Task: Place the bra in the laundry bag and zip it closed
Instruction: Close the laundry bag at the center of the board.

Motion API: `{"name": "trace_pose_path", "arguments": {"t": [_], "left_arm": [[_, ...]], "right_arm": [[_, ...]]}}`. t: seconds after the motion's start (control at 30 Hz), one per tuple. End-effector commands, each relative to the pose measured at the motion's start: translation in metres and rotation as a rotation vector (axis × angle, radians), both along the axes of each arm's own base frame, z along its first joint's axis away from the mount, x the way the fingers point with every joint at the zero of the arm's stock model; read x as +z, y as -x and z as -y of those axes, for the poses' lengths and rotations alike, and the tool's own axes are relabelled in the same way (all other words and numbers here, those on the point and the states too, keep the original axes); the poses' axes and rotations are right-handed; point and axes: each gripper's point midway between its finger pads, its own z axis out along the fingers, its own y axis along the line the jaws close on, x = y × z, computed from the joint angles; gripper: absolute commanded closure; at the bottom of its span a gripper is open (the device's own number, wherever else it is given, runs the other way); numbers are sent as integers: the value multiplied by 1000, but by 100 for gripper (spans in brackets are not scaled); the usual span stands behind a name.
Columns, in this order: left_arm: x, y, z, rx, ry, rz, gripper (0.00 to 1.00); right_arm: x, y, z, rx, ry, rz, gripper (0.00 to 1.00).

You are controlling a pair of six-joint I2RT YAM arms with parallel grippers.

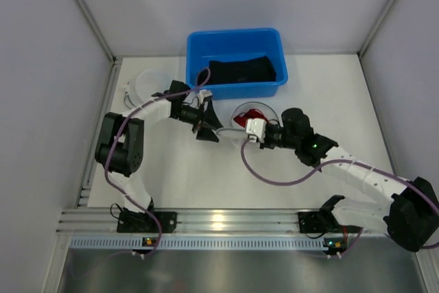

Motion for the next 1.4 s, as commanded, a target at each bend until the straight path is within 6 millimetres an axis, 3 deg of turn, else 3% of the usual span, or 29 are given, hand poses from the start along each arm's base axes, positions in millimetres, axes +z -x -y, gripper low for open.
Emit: {"name": "trace_pose_path", "arguments": {"t": [0.0,0.07,0.1,0.13,0.17,0.23,0.3,0.4,0.53,0.57,0.67,0.77,0.97,1.13,1.37], "left_arm": [[40,-42,-22,85,-51,383,25],[58,-51,-34,127,-96,528,24],[54,-61,-46,164,-171,608,24],[55,-62,-50,178,-201,653,24],[77,-64,-54,208,-197,781,26],[68,-66,-67,267,-288,865,28],[80,-69,-78,324,-340,1008,32],[71,-56,-81,308,-387,1078,39],[58,-25,-45,164,-403,1203,41],[56,-9,-24,109,-362,1215,40],[49,-1,2,79,-340,1212,40],[42,0,25,118,-300,1169,36],[27,-12,65,151,-295,1198,35],[18,-33,80,172,-315,1225,44],[-1,-50,70,215,-385,1230,47]], "right_arm": [[42,-12,-5,-44,-199,-187,100],[54,-9,-9,-56,-300,-321,100],[61,-21,-4,-88,-345,-342,100],[62,-18,-5,-107,-389,-436,100],[63,-20,-5,-120,-417,-474,100],[63,-27,-3,-163,-478,-567,100],[59,-33,-1,-200,-514,-626,100],[54,-39,2,-242,-570,-736,100],[58,-44,2,-267,-643,-821,100],[59,-43,1,-263,-652,-830,100],[67,-41,-2,-238,-679,-836,100],[69,-39,-2,-233,-689,-827,100],[50,-43,3,-363,-649,-800,100],[30,-35,-1,-446,-620,-844,100],[37,-28,-18,-423,-652,-881,100]]}}
